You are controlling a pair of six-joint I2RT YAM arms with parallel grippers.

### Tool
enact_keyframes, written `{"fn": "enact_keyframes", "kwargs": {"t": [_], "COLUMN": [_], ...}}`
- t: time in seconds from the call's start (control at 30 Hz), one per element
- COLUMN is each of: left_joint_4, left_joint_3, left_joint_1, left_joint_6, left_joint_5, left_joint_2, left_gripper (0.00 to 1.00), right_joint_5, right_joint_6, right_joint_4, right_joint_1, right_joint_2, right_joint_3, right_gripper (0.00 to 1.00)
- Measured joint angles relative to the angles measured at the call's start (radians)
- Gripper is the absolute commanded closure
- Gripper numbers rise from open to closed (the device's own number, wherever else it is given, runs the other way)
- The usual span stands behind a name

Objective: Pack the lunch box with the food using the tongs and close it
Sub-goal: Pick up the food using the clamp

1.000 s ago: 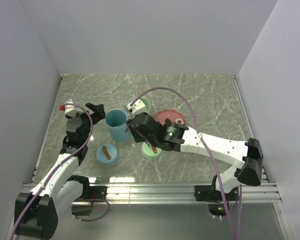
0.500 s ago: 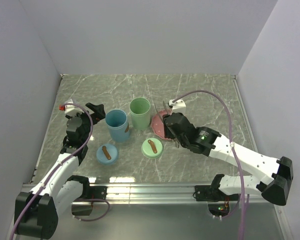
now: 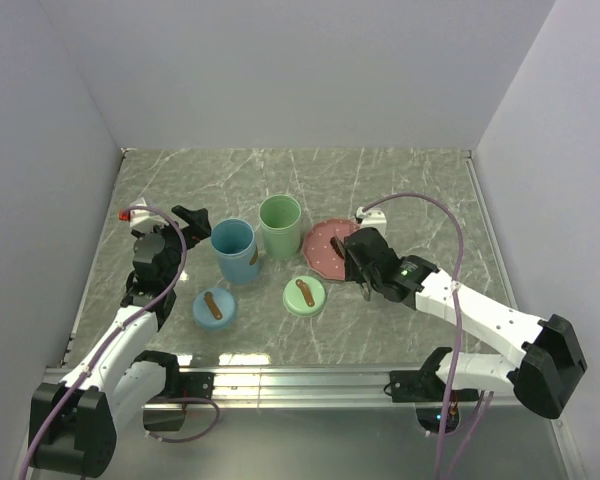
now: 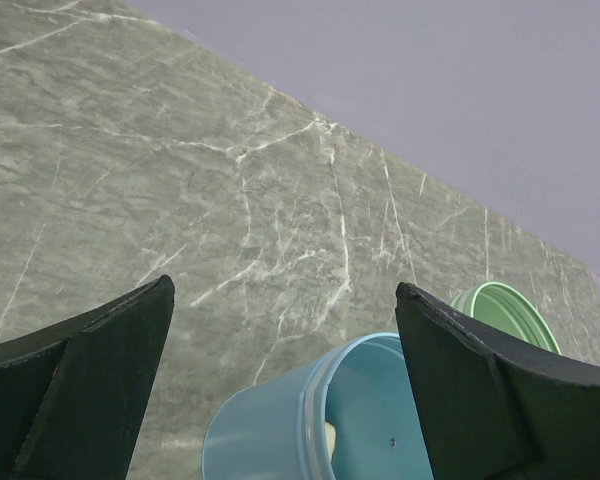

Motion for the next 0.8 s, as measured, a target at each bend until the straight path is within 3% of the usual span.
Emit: {"fn": "enact_keyframes", "kwargs": {"t": [0.8], "left_joint_4": [0.001], "left_joint_3": [0.000], "left_joint_1": [0.000], "left_joint_6": [0.000], "left_joint_5": [0.000], "left_joint_2": [0.000], "left_gripper": [0.00], "right_joint_5": [-0.074], "right_joint_6": [0.026], "right_joint_4": [0.042], "right_joint_1": [-0.030], "right_joint_2": [0.095], "right_joint_3": [-0.025], "right_gripper": [0.54]}}
